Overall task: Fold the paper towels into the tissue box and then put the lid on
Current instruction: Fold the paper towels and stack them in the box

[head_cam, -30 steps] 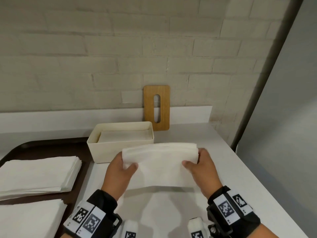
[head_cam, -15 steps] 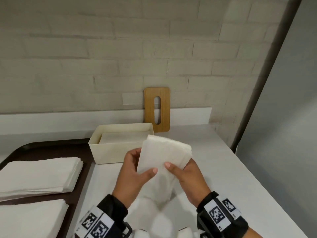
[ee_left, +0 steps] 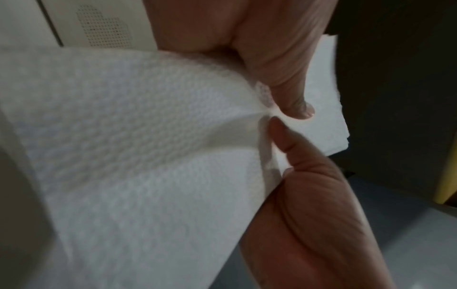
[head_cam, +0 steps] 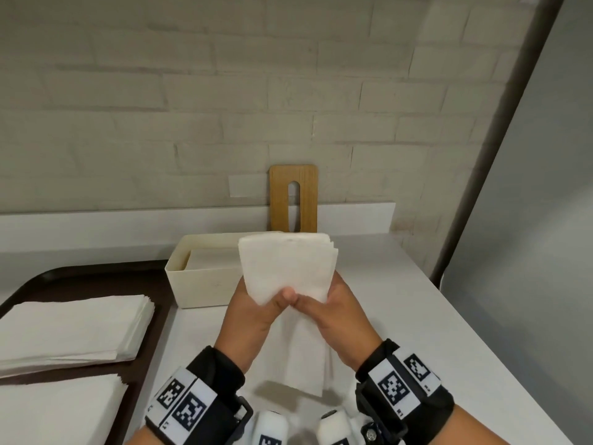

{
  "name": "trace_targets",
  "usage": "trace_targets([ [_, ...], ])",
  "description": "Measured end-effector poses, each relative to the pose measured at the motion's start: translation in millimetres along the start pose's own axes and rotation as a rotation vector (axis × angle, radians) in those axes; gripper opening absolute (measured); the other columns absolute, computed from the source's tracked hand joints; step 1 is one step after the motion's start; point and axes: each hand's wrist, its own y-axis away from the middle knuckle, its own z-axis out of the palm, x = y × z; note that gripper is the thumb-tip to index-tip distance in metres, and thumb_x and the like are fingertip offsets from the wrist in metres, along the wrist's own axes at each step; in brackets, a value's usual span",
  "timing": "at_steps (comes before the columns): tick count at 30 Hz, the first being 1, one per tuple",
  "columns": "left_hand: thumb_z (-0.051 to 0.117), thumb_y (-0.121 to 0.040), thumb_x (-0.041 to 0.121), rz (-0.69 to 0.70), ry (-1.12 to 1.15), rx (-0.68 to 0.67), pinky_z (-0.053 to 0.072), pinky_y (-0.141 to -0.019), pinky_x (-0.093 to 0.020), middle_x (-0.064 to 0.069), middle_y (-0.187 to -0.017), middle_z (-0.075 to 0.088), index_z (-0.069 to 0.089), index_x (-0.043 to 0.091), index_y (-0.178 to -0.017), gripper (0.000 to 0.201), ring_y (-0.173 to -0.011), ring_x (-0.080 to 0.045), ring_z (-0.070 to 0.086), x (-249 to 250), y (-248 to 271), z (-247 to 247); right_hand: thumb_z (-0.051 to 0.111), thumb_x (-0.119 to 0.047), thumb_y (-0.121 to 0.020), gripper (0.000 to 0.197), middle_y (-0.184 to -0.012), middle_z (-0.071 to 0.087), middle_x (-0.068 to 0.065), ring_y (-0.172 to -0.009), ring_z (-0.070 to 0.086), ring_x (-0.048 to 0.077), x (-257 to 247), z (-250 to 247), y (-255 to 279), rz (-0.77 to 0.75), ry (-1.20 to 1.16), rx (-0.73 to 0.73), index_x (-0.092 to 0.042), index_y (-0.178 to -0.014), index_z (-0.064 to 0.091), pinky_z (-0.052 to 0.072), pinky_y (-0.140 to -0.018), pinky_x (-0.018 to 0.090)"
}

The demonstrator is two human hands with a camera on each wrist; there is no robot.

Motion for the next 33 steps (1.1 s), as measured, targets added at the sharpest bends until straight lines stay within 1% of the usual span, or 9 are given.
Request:
trace_targets([
  [5,0.068,-0.078,0.029,-0.124,-0.095,0.078,0.055,-0.083,-0.034,-0.001,-0.107,0.07,0.058,0.019,-0.112,0.037,-0.101,-0.021,0.067,-5.7,-2.9,-9.8,0.063,-0.015,-0.085,0.027,-0.109,0.069,0.002,-0.101,0.066,0.019,-3.9,-4.9,-2.6,-0.02,0.033,0.087,-0.026,-0.109,0.06,0.053,-0.091,0.045],
  [11,0.05,-0.081,-0.002,-0.206,-0.211,0.083,0.052,-0.084,-0.032,-0.004,-0.111,0.061,0.044,0.017,-0.117,0.041,-0.102,-0.019,0.06,-21.3,4.7,-3.1,0.055,0.0,-0.07,0.052,-0.104,0.061,0.0,-0.093,0.06,0.009,16.4,-1.7,1.5,0.057,0.092,0.047,-0.021,-0.116,0.047,0.052,-0.076,0.024],
  [13,0.043,-0.082,-0.011,-0.242,-0.265,0.093,0.049,-0.077,-0.024,-0.003,-0.107,0.059,0.041,0.017,-0.114,0.042,-0.098,-0.014,0.058,-32.1,9.9,-0.9,0.052,-0.005,-0.058,0.058,-0.102,0.062,0.006,-0.09,0.062,0.016,31.1,-0.6,6.0,0.122,0.076,0.078,-0.017,-0.115,0.049,0.051,-0.07,0.025],
  [16,0.044,-0.085,-0.01,-0.273,-0.289,0.101,0.045,-0.066,-0.013,0.003,-0.102,0.06,0.044,0.021,-0.107,0.038,-0.091,-0.007,0.059,-39.1,14.5,1.1,0.051,-0.006,-0.053,0.051,-0.091,0.066,0.005,-0.081,0.064,0.018,40.4,-1.4,8.7,0.176,0.025,0.132,-0.016,-0.102,0.057,0.049,-0.063,0.025],
  [19,0.045,-0.083,-0.011,-0.243,-0.275,0.128,0.046,-0.07,-0.016,0.001,-0.104,0.06,0.045,0.017,-0.112,0.041,-0.095,-0.009,0.058,-34.1,10.2,2.4,0.051,-0.003,-0.052,0.034,-0.072,0.063,-0.001,-0.064,0.06,0.01,25.1,-3.7,2.8,0.159,-0.057,0.151,-0.019,-0.081,0.059,0.046,-0.054,0.019],
  [23,0.052,-0.079,-0.014,-0.201,-0.233,0.151,0.048,-0.074,-0.022,0.0,-0.103,0.057,0.04,0.015,-0.112,0.045,-0.094,-0.012,0.059,-29.5,7.1,2.4,0.056,-0.001,-0.053,0.053,-0.093,0.066,0.0,-0.087,0.064,0.013,18.2,-4.1,-3.4,0.102,-0.119,0.152,-0.026,-0.1,0.058,0.055,-0.073,0.03],
  [26,0.065,-0.076,-0.005,-0.246,-0.282,0.087,0.05,-0.077,-0.021,0.003,-0.106,0.061,0.043,0.016,-0.117,0.05,-0.098,-0.011,0.061,-38.3,12.4,-2.8,0.07,-0.004,-0.059,0.048,-0.104,0.068,0.004,-0.1,0.065,0.023,22.0,-3.6,0.4,0.116,-0.111,0.151,-0.028,-0.1,0.059,0.055,-0.087,0.043],
  [29,0.073,-0.074,0.003,-0.296,-0.378,0.007,0.052,-0.083,-0.025,0.006,-0.105,0.067,0.056,0.021,-0.113,0.046,-0.099,-0.009,0.064,-47.2,15.2,-11.0,0.074,0.0,-0.069,0.031,-0.098,0.072,0.009,-0.096,0.067,0.03,22.1,-4.9,-1.4,0.126,-0.185,0.179,-0.021,-0.091,0.066,0.055,-0.085,0.046],
  [33,0.076,-0.072,0.003,-0.386,-0.364,0.032,0.053,-0.067,-0.019,0.001,-0.092,0.072,0.067,0.011,-0.095,0.026,-0.085,-0.018,0.068,-46.5,14.2,-26.8,0.068,0.008,-0.072,0.035,-0.098,0.071,0.009,-0.09,0.068,0.024,13.3,-21.4,-9.5,0.1,-0.427,0.246,-0.012,-0.102,0.062,0.055,-0.077,0.04],
])
